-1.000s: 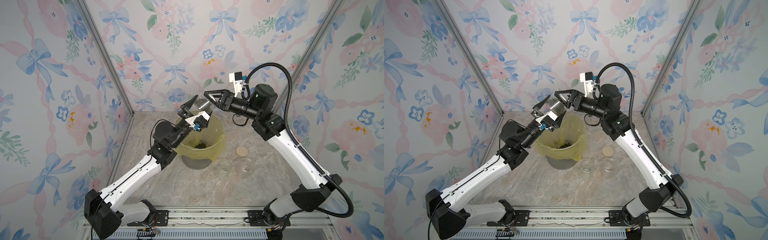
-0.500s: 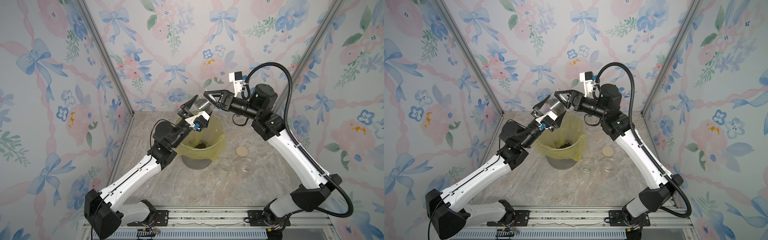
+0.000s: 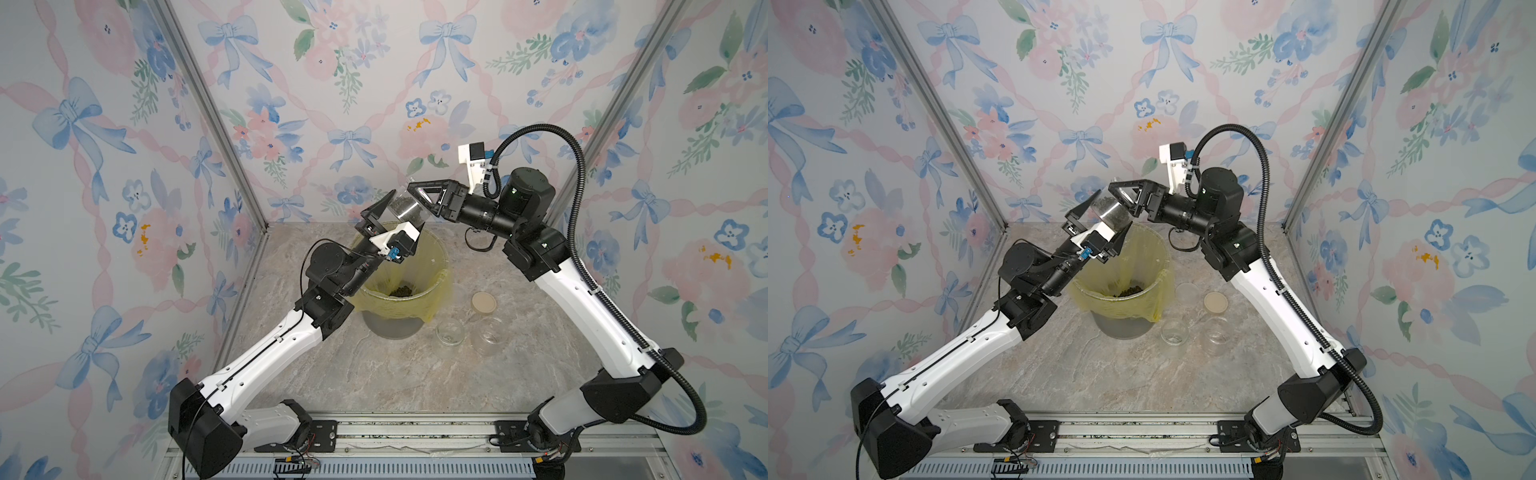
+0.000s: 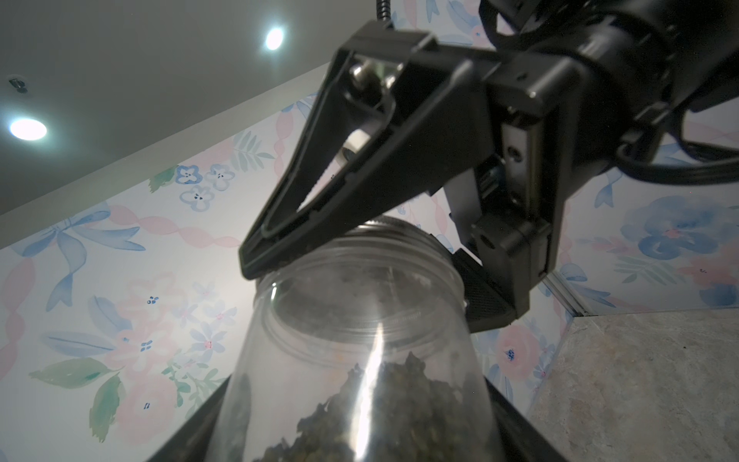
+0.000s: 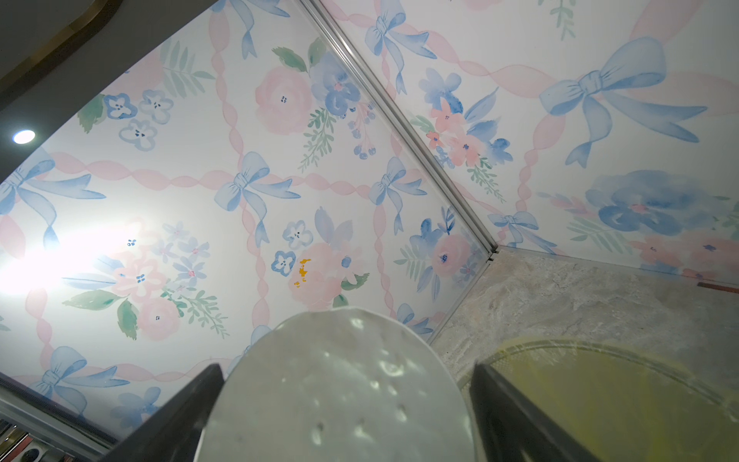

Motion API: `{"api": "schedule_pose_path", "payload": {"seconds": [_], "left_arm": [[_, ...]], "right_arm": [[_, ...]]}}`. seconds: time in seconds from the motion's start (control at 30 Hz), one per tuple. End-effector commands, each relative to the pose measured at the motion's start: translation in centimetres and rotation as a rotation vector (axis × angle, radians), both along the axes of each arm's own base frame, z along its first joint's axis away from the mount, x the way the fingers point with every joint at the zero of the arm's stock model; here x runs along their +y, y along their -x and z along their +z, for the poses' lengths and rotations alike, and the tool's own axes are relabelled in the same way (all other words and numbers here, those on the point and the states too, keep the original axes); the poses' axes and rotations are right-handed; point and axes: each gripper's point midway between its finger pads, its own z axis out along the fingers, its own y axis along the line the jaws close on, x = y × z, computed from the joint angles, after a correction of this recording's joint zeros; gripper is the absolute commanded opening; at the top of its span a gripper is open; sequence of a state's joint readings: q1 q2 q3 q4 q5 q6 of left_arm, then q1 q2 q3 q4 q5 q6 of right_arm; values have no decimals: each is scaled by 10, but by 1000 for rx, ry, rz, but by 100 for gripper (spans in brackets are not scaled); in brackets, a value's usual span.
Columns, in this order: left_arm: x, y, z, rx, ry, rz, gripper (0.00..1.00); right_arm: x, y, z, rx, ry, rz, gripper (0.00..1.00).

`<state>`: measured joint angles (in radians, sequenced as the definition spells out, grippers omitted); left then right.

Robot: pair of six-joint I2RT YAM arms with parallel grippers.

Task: Empty moldy tea leaves from jars
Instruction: Unscrew the lid from the jar.

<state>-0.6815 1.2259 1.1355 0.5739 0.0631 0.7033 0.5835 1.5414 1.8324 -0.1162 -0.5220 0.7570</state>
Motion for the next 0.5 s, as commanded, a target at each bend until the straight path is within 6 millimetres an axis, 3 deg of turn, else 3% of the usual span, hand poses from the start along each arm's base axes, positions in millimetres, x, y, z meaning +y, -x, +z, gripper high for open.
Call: {"api": "schedule_pose_path", "payload": {"seconds": [0.0,0.17,0.47], "left_arm": [[2,4,13,-18,42,-5,37],[2,4,12,-16,42,-4,37],[2,3,11,-10,43,-4,37]], "right_arm": [[-2,-1,13,-59,-13,-11,97],[-2,-2,12,-60,-9,-12,100],[-2,-2,9,-68,2,-13,92]]}}
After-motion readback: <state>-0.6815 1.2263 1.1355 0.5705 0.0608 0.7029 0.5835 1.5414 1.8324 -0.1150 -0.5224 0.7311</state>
